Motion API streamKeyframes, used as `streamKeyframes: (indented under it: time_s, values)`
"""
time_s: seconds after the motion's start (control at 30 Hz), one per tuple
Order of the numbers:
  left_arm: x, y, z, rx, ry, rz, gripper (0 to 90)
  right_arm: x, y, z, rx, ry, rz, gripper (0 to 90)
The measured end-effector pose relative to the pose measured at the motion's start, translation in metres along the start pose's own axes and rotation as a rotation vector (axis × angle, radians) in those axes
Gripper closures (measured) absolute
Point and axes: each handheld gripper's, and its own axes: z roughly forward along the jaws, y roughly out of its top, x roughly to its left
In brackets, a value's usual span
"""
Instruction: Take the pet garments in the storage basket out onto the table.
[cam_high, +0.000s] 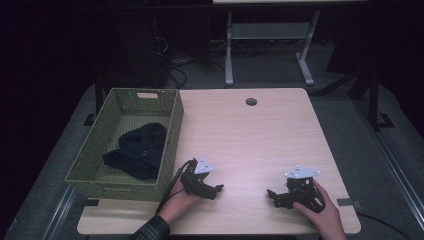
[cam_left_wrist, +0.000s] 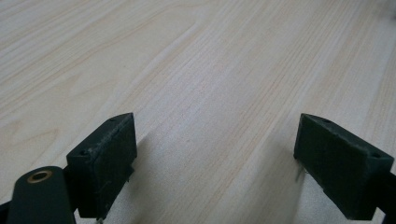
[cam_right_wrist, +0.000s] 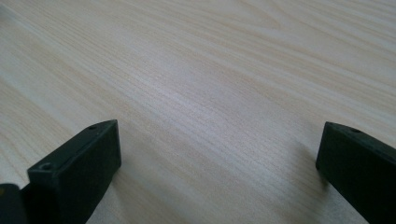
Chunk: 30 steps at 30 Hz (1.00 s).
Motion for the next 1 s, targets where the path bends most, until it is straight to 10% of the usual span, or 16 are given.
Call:
streamKeyframes:
  time_s: [1.0]
  values:
    - [0.0022,0.0084,-0.0011,0.057,-0.005,-0.007,13.3,0.0,-0.0001,-0.0002,0.0,0.0,0.001,0.0]
